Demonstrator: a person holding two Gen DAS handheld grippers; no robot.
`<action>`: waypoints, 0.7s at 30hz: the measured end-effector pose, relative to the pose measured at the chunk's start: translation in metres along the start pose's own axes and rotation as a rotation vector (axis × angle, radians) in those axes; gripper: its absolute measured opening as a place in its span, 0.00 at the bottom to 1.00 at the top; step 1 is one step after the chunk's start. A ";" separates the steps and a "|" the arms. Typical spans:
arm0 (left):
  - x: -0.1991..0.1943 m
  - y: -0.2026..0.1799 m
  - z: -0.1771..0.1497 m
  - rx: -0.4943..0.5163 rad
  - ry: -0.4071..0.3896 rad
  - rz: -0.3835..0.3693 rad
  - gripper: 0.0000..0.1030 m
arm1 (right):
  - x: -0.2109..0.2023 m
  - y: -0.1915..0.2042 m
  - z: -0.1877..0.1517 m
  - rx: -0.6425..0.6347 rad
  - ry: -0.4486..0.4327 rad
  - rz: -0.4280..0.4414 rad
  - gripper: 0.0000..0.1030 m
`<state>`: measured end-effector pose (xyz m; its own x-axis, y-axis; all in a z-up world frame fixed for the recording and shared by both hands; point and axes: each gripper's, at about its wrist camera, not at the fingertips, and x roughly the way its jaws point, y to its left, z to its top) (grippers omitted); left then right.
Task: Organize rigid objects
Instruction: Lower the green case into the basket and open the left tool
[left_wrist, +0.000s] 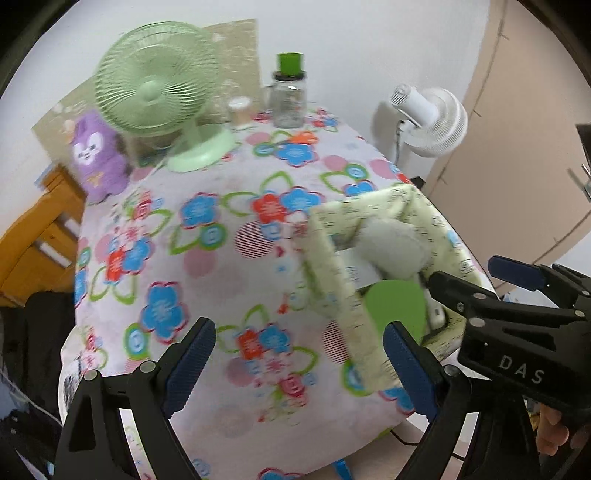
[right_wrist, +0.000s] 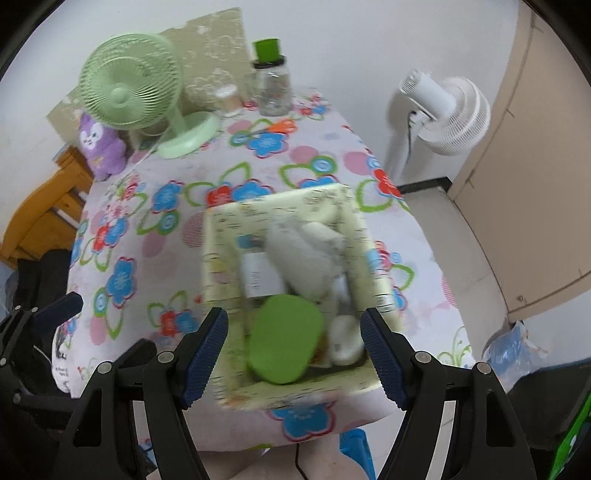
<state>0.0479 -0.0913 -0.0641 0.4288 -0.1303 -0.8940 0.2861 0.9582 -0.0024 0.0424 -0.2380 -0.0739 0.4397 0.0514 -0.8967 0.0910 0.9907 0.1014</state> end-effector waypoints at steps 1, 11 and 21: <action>-0.005 0.009 -0.003 -0.009 -0.007 0.005 0.91 | -0.003 0.007 -0.001 -0.007 -0.007 0.005 0.75; -0.038 0.070 -0.032 -0.086 -0.060 0.045 0.91 | -0.024 0.074 -0.013 -0.078 -0.054 0.029 0.75; -0.068 0.115 -0.053 -0.116 -0.103 0.052 0.91 | -0.041 0.118 -0.028 -0.114 -0.088 0.043 0.75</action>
<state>0.0065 0.0412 -0.0274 0.5275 -0.0989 -0.8438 0.1625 0.9866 -0.0141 0.0100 -0.1198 -0.0378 0.5185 0.0880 -0.8505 -0.0295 0.9959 0.0851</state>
